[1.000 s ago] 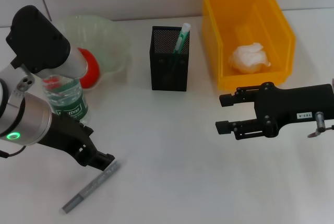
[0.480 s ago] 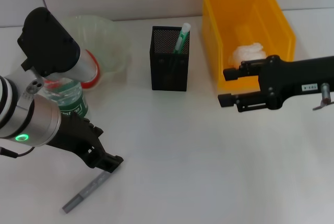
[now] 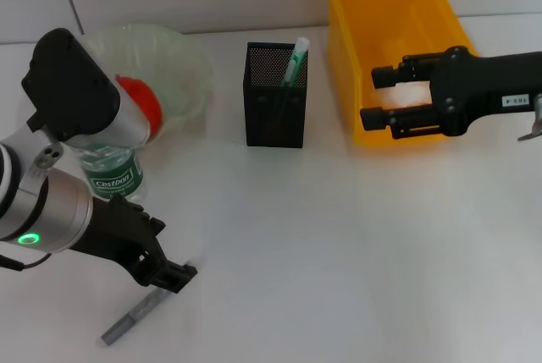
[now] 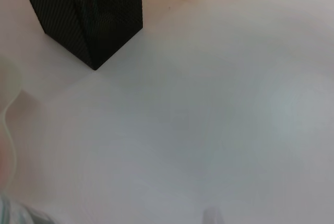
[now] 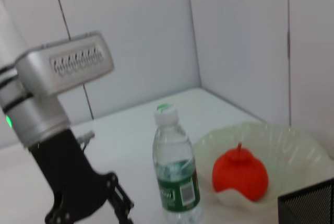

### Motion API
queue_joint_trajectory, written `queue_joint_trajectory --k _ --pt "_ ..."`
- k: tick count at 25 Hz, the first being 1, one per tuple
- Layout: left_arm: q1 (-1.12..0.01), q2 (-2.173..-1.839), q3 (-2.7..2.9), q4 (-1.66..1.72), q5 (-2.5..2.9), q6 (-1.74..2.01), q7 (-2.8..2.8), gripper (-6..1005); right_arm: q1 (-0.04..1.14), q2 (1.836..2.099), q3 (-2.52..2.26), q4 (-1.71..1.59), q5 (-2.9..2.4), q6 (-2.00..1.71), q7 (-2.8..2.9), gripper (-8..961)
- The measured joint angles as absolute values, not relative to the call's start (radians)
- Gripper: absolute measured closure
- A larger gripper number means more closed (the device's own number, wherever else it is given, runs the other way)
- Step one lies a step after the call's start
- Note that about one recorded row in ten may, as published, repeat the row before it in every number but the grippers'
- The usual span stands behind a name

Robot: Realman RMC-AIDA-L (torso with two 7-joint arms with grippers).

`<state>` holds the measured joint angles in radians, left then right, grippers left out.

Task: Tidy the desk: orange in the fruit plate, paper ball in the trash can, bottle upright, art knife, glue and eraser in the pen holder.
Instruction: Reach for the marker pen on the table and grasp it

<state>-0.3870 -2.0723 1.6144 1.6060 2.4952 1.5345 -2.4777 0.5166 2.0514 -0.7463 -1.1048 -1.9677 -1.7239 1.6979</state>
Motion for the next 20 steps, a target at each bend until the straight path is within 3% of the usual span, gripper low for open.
queue_joint_trajectory --k 20 --pt "-0.406 -2.072 1.653 1.6 2.472 1.526 -2.454 213 0.474 2.045 -0.641 -1.094 -1.921 -1.726 1.703 230"
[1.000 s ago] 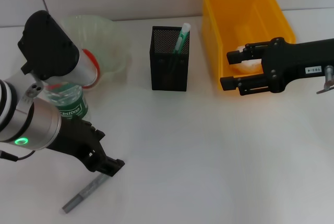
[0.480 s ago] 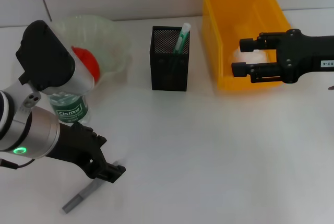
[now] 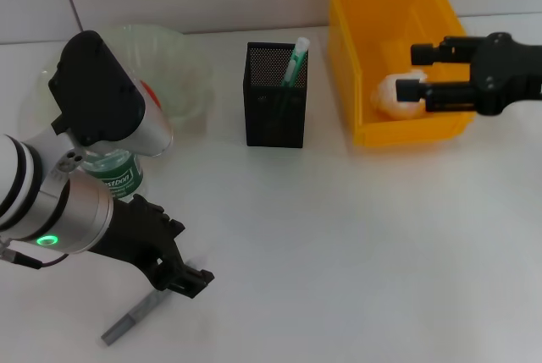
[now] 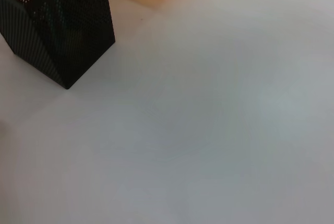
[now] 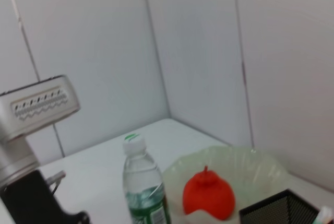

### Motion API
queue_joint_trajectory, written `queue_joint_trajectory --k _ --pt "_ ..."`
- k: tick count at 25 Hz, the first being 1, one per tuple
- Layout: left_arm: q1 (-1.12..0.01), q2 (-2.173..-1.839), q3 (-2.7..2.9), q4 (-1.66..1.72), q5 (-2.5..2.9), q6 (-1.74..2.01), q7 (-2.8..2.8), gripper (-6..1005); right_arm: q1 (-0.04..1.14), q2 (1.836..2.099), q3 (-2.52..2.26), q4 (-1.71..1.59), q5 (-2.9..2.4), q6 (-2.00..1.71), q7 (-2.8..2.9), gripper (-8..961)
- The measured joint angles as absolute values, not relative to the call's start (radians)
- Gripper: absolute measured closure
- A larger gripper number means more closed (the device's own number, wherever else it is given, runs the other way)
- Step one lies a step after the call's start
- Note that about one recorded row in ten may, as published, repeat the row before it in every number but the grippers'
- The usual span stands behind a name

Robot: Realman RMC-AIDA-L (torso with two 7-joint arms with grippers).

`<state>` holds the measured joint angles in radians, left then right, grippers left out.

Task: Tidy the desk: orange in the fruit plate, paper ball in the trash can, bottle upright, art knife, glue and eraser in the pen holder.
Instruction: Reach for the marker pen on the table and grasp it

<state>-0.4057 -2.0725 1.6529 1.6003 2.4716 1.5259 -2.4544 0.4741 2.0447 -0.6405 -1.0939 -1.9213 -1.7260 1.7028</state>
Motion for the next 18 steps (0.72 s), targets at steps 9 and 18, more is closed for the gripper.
queue_joint_trajectory --k 9,18 --pt "-0.408 -2.072 1.654 1.562 2.47 1.523 -2.449 212 0.507 2.027 -0.574 -1.086 -1.922 -1.695 1.726 230" --pt "-0.403 -2.072 1.668 1.555 2.469 1.523 -2.441 213 0.524 2.009 -0.574 -1.059 -1.922 -1.659 1.742 230"
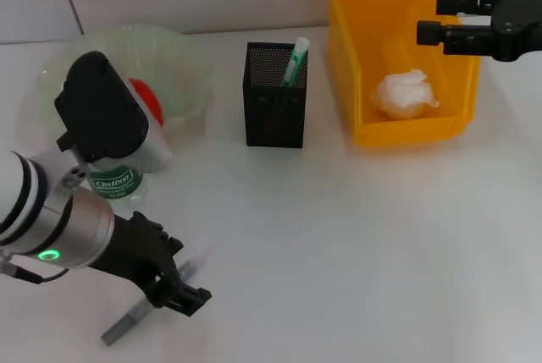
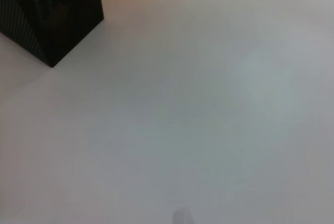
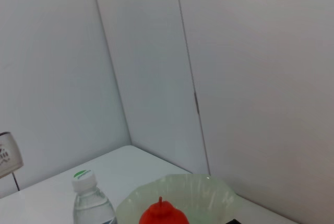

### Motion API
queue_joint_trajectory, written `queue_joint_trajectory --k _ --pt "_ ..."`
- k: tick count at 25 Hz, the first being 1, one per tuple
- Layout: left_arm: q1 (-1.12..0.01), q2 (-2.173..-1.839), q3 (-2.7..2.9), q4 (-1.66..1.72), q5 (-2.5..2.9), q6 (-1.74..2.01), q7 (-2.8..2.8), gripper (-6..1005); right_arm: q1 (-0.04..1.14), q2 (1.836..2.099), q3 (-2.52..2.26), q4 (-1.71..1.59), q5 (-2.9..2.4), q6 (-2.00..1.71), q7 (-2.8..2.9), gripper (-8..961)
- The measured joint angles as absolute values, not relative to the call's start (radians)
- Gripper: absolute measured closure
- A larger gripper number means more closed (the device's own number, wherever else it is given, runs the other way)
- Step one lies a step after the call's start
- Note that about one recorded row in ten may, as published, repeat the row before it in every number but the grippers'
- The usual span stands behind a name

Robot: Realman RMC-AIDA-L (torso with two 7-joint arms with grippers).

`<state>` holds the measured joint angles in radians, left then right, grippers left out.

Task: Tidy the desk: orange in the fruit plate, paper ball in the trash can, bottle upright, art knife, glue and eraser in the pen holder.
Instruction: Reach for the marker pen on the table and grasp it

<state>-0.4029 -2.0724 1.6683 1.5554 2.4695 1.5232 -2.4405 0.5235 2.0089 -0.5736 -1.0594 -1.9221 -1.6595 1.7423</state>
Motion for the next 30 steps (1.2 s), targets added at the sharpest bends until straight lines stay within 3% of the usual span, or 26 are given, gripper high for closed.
queue_joint_trajectory --k 9,16,30 --pt "-0.415 -2.072 1.696 1.555 2.47 1.505 -2.439 213 0.525 2.003 -0.575 -1.004 -1.922 -1.649 1.735 230" --pt "-0.42 -2.072 1.699 1.545 2.47 1.471 -2.437 212 0.463 2.045 -0.576 -1.009 -1.88 -1.747 1.633 230" --pt "-0.432 -2.073 1.706 1.543 2.468 1.461 -2.444 212 0.311 2.058 -0.559 -0.946 -1.777 -1.781 1.504 231"
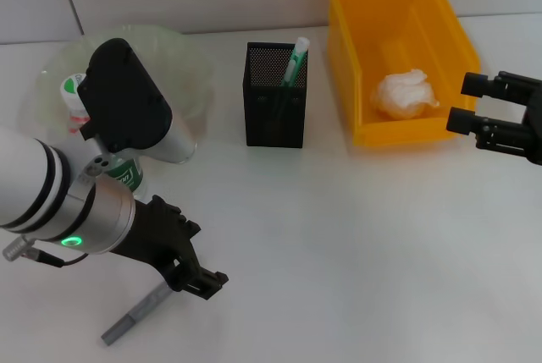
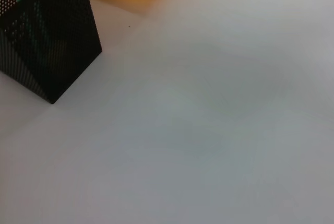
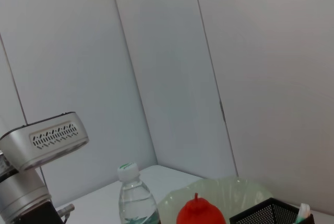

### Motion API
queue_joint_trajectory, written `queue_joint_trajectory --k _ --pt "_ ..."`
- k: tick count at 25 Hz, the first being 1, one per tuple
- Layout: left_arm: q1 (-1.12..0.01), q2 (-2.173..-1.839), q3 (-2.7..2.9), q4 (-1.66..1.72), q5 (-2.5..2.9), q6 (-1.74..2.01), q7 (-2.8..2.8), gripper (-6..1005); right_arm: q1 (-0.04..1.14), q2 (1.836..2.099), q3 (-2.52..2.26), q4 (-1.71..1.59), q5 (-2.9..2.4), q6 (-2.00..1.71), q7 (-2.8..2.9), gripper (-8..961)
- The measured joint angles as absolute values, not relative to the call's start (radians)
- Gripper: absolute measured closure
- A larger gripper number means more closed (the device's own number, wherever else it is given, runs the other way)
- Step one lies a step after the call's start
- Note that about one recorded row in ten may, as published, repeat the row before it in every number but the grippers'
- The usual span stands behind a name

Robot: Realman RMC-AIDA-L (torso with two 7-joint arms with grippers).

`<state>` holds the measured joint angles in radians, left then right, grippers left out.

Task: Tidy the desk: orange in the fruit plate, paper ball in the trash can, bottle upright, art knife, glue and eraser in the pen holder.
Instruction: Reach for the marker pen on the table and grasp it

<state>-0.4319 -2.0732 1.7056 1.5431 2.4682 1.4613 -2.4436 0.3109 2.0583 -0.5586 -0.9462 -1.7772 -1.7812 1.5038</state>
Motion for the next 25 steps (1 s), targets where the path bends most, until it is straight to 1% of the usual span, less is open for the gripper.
queue_joint_trajectory --k 11,12,14,16,18,19,25 --pt "-0.467 -2.071 1.7 1.539 2.5 1.489 -2.506 213 0.308 2.061 -0.558 -0.898 -1.78 -1.788 1.437 231" --pt "-0.489 -2.072 1.706 1.523 2.535 1.503 -2.541 213 0.308 2.061 -0.558 -0.898 -1.78 -1.788 1.437 231" --pt "-0.511 -2.072 1.713 1.514 2.552 1.53 -2.571 213 0.312 2.059 -0.558 -0.879 -1.781 -1.784 1.425 231" --pt "-0.517 -2.072 1.714 1.512 2.557 1.54 -2.579 213 0.32 2.049 -0.558 -0.846 -1.782 -1.78 1.409 231" --pt "-0.523 -2.072 1.716 1.51 2.561 1.549 -2.587 213 0.323 2.046 -0.558 -0.837 -1.782 -1.778 1.405 231" --pt "-0.554 -2.073 1.729 1.504 2.569 1.601 -2.628 213 0.326 2.045 -0.558 -0.83 -1.782 -1.775 1.401 231" --pt "-0.587 -2.077 1.769 1.503 2.602 1.63 -2.696 212 0.336 2.043 -0.563 -0.81 -1.783 -1.757 1.374 231"
